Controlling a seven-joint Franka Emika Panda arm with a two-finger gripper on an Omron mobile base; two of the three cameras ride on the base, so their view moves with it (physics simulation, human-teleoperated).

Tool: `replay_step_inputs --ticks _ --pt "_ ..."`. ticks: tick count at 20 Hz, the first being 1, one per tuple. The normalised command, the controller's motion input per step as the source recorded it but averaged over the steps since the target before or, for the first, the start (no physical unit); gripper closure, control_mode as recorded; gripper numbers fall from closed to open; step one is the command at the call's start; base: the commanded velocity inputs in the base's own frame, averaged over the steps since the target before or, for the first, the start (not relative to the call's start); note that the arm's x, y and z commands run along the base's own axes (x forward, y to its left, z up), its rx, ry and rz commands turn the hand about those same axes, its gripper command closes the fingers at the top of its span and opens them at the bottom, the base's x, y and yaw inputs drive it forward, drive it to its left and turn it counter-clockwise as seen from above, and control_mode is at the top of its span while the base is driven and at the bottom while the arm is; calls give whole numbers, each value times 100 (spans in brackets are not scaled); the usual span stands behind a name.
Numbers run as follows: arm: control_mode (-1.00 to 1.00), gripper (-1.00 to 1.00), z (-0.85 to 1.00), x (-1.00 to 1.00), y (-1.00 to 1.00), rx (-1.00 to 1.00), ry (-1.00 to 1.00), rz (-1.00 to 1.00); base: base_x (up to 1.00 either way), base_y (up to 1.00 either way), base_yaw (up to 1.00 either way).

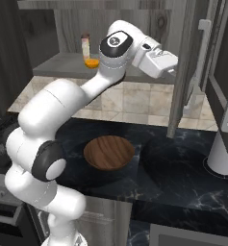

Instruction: Open the cabinet. Pick the orange and orange from the cabinet and place them into the bowl. Then close the cabinet.

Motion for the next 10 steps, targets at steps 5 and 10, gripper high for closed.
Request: replay_step_inputs --ticks 5,10 --pt "-100 -100 -17 -70 13 -1 -9 9 0 0 0" --pt "-100 -100 -6 -73 87 -8 -4 29 0 0 0"
